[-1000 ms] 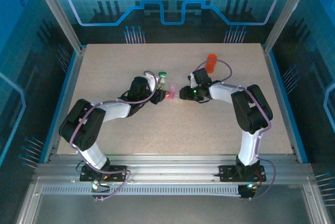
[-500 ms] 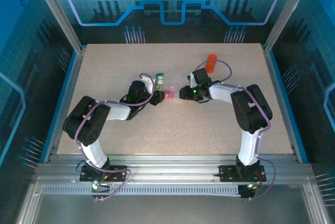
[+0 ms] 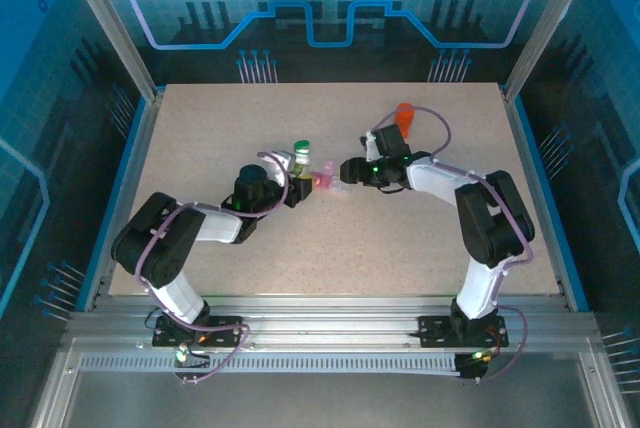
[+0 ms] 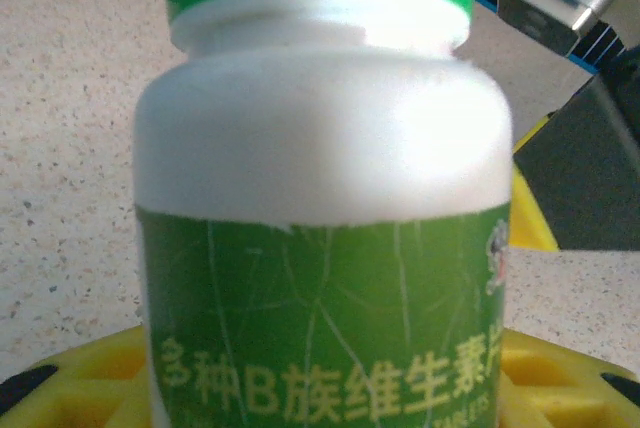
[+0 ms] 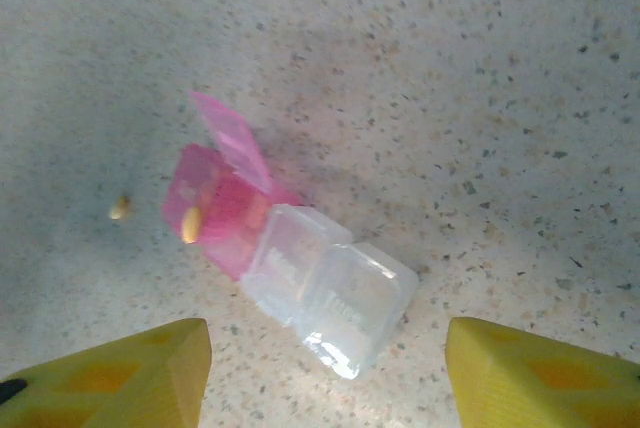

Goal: Sort the pills into containers

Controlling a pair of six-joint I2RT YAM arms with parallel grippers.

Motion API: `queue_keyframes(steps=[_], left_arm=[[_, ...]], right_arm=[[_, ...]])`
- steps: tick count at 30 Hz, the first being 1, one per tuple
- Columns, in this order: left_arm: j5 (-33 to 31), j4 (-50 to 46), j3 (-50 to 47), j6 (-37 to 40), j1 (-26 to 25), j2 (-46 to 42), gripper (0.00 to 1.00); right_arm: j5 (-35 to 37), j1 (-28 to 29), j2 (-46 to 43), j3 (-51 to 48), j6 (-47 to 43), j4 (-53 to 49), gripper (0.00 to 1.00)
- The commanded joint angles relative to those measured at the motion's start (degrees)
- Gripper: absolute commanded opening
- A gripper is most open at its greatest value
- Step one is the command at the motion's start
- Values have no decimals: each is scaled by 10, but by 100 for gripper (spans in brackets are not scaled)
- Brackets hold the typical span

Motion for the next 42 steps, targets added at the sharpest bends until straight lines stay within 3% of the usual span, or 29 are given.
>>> queue_keyframes(steps=[1, 7, 10, 13, 17, 26, 36, 42], left_arm=[[32, 52, -17, 13, 3, -30, 0], [83, 48, -26, 29, 1, -56, 0], [66, 20, -28, 48, 1, -71, 0], [11, -92, -2, 80, 1, -100, 0], [-28, -119, -1, 69, 10, -124, 0], [-19, -235, 59, 18, 26, -97, 0], [20, -201, 120, -144, 34, 10, 0], [12, -127, 123, -174, 32, 67, 0]], right_arm=[[7, -3, -41, 8, -19, -31, 65], [16, 7, -126, -13, -44, -44, 64], [26, 13, -159, -20, -52, -61, 63], [59, 21, -175, -16, -64, -94, 62], [124, 51, -155, 15, -106, -137, 62], [137, 69, -92, 33, -85, -131, 61], [120, 63, 1, 50, -49, -88, 56], [98, 54, 26, 46, -30, -66, 55]])
